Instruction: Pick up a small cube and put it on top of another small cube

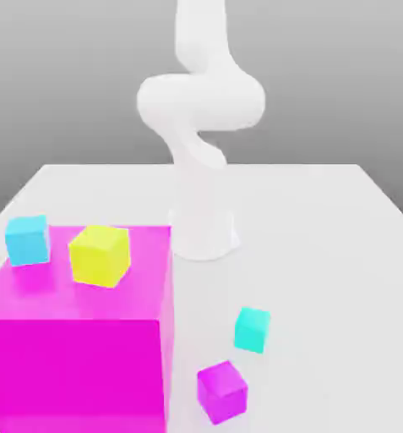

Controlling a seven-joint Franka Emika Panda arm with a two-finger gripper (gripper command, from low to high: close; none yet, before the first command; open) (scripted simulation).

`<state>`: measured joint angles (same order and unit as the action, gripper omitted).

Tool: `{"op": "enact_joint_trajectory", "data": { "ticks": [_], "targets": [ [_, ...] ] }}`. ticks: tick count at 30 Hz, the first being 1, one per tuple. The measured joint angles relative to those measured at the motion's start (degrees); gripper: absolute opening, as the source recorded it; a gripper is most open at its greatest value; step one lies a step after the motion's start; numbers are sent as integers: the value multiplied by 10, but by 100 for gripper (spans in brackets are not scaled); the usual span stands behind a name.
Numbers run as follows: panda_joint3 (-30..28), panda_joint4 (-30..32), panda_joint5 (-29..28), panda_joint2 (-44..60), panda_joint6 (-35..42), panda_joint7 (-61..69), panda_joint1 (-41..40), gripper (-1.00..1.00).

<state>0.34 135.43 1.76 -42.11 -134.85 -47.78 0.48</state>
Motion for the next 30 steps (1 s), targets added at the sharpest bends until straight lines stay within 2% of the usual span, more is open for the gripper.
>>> {"op": "enact_joint_trajectory", "data": {
  "ticks": [8,15,18,20,23,26,27,30],
  "targets": [
    [37,136,53,144,-115,-84,21,0],
    [100,264,66,284,-229,-193,29,0],
    [126,318,21,374,-299,-281,23,0],
    [116,322,-22,426,-339,-322,28,0],
    [65,315,-75,487,-388,-362,64,0],
    [13,306,-89,544,-436,-376,114,0],
    [3,304,-90,557,-447,-378,124,-100],
    [3,304,-90,557,-447,-378,124,-100]
  ]
}}
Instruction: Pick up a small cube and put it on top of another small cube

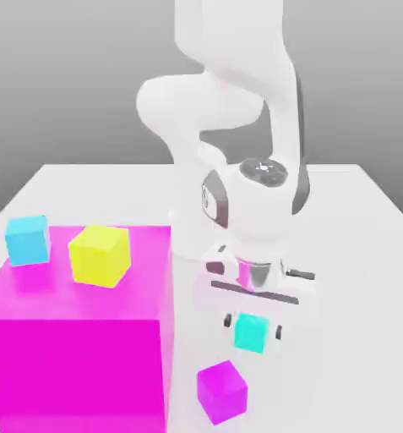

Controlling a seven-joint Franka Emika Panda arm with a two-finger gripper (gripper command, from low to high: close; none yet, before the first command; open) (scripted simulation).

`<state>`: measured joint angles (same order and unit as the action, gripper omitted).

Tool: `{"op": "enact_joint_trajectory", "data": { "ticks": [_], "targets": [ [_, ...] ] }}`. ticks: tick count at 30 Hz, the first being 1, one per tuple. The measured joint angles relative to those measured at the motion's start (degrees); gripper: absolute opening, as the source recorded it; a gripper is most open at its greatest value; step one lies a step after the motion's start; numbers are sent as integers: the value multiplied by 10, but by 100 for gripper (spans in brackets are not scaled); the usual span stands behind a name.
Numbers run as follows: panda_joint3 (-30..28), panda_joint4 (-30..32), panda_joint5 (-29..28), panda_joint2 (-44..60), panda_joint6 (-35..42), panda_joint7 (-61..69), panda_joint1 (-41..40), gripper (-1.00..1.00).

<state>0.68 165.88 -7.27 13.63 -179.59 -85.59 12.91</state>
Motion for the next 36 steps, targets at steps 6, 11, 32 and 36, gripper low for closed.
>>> {"op": "enact_joint_trajectory", "data": {
  "ticks": [6,11,32,36],
  "targets": [
    [15,4,8,-27,22,8,-14,-100],
    [45,21,67,-119,97,51,-27,-100],
    [-106,-242,56,-300,511,498,-83,-100],
    [-143,-297,35,-336,607,589,-108,-100]
  ]
}}
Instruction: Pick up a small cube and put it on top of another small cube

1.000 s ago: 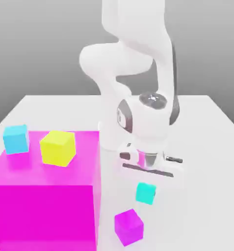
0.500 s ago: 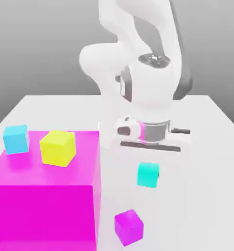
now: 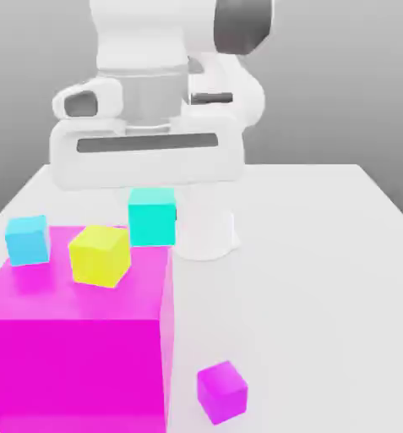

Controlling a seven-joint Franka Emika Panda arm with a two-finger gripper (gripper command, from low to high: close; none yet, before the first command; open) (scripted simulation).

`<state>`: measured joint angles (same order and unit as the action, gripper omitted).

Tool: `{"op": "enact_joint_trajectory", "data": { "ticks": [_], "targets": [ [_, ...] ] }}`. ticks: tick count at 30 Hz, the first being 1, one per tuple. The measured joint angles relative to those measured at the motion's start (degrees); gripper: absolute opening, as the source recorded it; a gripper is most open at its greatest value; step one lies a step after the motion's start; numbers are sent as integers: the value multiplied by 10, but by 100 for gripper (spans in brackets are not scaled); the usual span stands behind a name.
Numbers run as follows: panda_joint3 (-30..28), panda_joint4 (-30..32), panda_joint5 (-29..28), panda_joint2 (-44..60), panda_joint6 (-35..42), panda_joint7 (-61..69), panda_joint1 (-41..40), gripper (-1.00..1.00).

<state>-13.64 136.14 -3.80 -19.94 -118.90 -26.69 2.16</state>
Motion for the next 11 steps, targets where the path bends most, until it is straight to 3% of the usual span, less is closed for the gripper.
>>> {"op": "enact_joint_trajectory", "data": {
  "ticks": [2,5,6,11],
  "targets": [
    [-13,1,-14,-9,23,15,-16,-100],
    [-22,39,-17,10,-28,21,-23,-100],
    [-23,52,-17,18,-48,22,-24,100],
    [-23,52,-17,18,-48,22,-24,100]
  ]
}}
